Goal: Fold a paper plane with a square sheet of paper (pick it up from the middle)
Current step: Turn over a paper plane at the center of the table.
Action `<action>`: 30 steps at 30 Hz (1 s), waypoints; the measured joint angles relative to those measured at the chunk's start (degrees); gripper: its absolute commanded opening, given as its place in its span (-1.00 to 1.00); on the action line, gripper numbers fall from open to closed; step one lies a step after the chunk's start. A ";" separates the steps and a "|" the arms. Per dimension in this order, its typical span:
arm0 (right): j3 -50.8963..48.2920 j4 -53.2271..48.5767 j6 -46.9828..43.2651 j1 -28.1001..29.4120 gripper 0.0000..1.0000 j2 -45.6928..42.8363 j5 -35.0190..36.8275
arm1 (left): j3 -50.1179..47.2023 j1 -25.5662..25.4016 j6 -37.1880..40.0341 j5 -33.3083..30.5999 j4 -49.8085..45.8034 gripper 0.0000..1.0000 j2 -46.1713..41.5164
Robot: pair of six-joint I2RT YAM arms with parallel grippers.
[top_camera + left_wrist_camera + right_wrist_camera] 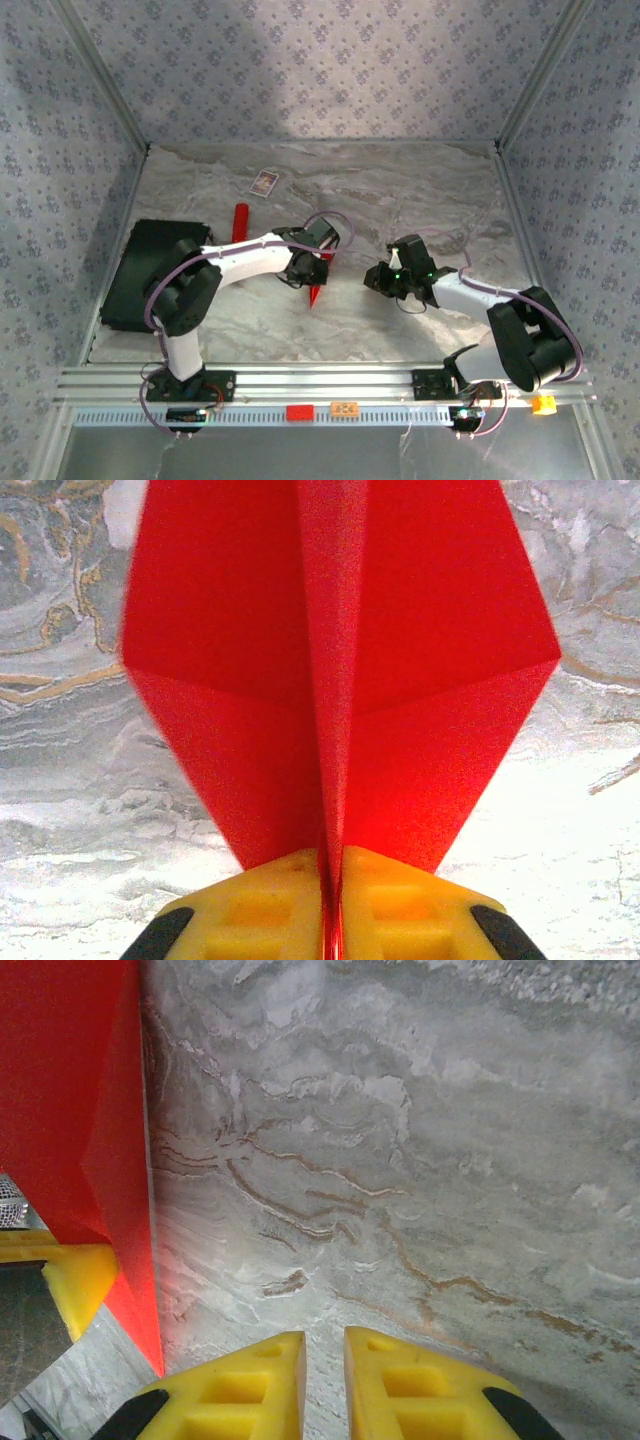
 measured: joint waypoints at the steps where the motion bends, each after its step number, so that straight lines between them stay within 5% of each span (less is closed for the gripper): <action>1: 0.00 0.09 0.02 0.09 -0.60 0.13 0.00 | 0.07 0.02 0.02 0.02 -0.02 -0.75 0.00; 30: 0.04 1.44 0.66 0.59 -0.60 1.62 -0.44 | 3.93 -1.84 0.07 -1.38 -2.16 -0.62 4.42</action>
